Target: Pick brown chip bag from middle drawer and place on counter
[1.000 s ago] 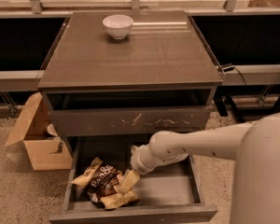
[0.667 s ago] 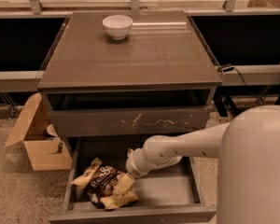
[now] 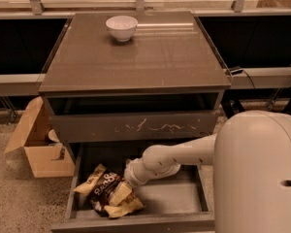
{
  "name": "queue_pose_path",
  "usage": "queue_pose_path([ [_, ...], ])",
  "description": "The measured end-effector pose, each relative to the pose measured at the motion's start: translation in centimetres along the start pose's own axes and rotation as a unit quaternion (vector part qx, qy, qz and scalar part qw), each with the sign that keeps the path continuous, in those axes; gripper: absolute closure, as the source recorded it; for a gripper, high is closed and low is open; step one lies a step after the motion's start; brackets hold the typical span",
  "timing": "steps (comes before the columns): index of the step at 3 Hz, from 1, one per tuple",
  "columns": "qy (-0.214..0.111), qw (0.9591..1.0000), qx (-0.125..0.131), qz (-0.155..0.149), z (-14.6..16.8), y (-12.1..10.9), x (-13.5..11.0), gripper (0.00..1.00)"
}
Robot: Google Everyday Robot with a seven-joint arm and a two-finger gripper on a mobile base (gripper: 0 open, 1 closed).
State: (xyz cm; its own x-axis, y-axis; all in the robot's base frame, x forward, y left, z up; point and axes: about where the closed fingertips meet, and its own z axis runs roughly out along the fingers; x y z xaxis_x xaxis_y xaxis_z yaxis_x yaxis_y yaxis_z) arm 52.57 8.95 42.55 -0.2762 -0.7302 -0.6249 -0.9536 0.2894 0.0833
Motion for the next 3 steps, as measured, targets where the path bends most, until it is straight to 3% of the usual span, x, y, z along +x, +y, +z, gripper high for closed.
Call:
queue_pose_path([
  [1,-0.012,0.9998,-0.013,0.009,1.7,-0.3,-0.1,0.14],
  [3,-0.02,0.9995,-0.018,0.017,2.9,-0.5,-0.4,0.58],
])
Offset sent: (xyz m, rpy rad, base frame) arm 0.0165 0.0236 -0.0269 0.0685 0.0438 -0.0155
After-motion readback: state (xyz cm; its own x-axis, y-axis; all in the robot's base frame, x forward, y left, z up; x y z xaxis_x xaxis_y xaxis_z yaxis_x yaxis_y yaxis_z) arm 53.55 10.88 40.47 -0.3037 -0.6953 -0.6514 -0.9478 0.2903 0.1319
